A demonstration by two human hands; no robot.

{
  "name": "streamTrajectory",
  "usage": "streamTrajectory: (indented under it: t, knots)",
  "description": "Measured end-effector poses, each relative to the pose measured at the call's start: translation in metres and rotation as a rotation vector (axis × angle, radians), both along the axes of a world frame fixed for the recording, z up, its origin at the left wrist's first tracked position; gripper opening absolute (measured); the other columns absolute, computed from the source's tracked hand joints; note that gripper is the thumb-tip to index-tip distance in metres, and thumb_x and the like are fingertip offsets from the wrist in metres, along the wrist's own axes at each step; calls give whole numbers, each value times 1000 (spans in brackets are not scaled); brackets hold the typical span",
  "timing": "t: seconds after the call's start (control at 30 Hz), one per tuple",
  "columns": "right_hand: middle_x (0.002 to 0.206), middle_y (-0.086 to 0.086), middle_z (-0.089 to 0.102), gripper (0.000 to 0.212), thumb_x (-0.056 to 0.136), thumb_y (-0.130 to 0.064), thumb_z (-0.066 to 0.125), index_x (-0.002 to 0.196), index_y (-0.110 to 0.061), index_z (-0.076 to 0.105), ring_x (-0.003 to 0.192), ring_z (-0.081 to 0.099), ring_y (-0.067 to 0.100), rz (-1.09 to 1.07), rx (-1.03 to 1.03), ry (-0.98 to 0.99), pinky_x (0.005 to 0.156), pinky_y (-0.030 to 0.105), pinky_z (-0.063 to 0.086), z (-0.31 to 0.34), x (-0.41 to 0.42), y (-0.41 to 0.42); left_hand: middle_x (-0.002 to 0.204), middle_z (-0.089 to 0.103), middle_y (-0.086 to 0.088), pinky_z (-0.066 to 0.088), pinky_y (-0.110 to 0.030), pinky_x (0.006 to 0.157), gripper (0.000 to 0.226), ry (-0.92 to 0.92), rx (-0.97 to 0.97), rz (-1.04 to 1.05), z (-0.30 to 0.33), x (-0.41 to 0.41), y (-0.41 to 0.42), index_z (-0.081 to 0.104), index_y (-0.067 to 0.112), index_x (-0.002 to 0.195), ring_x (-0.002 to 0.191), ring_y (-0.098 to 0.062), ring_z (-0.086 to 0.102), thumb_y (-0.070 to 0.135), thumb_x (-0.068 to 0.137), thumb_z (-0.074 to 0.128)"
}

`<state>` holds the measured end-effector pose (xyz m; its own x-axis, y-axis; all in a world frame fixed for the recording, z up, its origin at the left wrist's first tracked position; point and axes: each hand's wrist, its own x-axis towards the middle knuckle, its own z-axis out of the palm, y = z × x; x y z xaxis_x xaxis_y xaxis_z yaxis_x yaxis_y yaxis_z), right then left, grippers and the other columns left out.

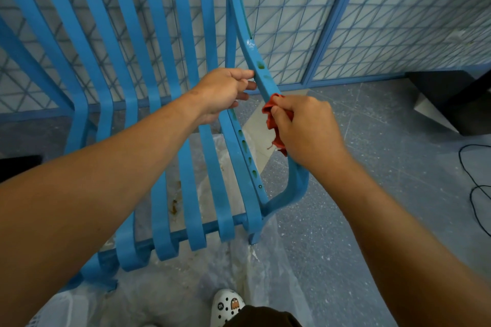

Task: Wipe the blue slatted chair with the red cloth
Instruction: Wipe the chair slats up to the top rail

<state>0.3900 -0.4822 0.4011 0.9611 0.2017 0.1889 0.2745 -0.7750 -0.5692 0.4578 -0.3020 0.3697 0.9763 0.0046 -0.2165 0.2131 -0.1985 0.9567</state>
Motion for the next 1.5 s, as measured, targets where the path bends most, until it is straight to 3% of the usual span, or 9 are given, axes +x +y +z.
streamTrajectory:
  t: [0.23, 0.43, 0.77, 1.03, 1.17, 1.23, 1.33, 1.37, 1.5]
  knots:
    - [76, -8, 73, 25, 101, -29, 56, 96, -25, 80, 63, 65, 8, -12, -5, 4, 60, 25, 55, 5, 23, 3, 114, 74, 10, 51, -32, 93, 27, -40, -10, 22, -3, 3, 1, 69, 28, 125, 104, -13, 69, 34, 103, 55]
    - [83, -3, 77, 22, 97, -29, 60, 96, -25, 82, 72, 69, 13, -43, 60, -4, 77, 37, 59, 4, 68, 26, 92, 79, 8, 49, -34, 88, 28, -48, -121, 114, -7, 12, 1, 75, 25, 102, 92, -15, 72, 38, 105, 50]
    - [70, -7, 73, 23, 101, -25, 58, 92, -24, 79, 55, 71, 14, -70, 203, 94, 54, 38, 61, -2, 52, 22, 92, 77, 4, 45, -29, 75, 26, 52, -254, 95, -13, 31, 2, 68, 22, 94, 84, -15, 67, 36, 105, 49]
    - [82, -10, 75, 26, 103, -21, 59, 127, -28, 64, 63, 72, 21, -120, 367, 345, 55, 35, 62, 7, 30, 10, 94, 72, 1, 48, -25, 72, 22, 239, -273, 73, 18, 30, 7, 62, 25, 94, 83, -15, 65, 36, 106, 48]
    - [86, -30, 62, 56, 102, -21, 60, 153, -22, 37, 68, 65, -14, -171, 341, 398, 58, 5, 50, 8, 24, 6, 95, 72, 1, 48, -26, 72, 17, 341, -315, 118, 28, 30, 4, 59, 26, 95, 82, -16, 65, 33, 106, 48]
    - [87, -23, 66, 45, 102, -22, 60, 145, -19, 48, 70, 67, -11, -180, 334, 420, 61, 9, 54, 8, 26, 6, 93, 71, 3, 49, -26, 71, 18, 379, -336, 137, 31, 30, 2, 62, 25, 96, 80, -15, 66, 32, 106, 49]
    - [107, -3, 68, 25, 99, -35, 58, 123, -29, 61, 89, 72, 16, -182, 335, 439, 75, 45, 62, 5, 30, 8, 90, 73, 6, 50, -25, 70, 21, 440, -372, 153, 32, 33, -1, 67, 26, 96, 78, -13, 67, 33, 106, 50]
    - [112, -2, 65, 23, 97, -39, 57, 119, -31, 62, 94, 70, 17, -187, 313, 425, 79, 45, 61, 5, 33, 9, 91, 73, 6, 50, -25, 70, 22, 459, -380, 163, 33, 35, -1, 68, 26, 96, 79, -13, 68, 33, 106, 50]
    - [108, 0, 59, 5, 100, -24, 62, 102, -29, 60, 87, 63, -5, -224, 315, 373, 76, 14, 54, 8, 41, 18, 92, 75, 5, 51, -26, 73, 24, 518, -399, 191, 36, 38, -1, 70, 25, 96, 84, -16, 69, 32, 106, 49]
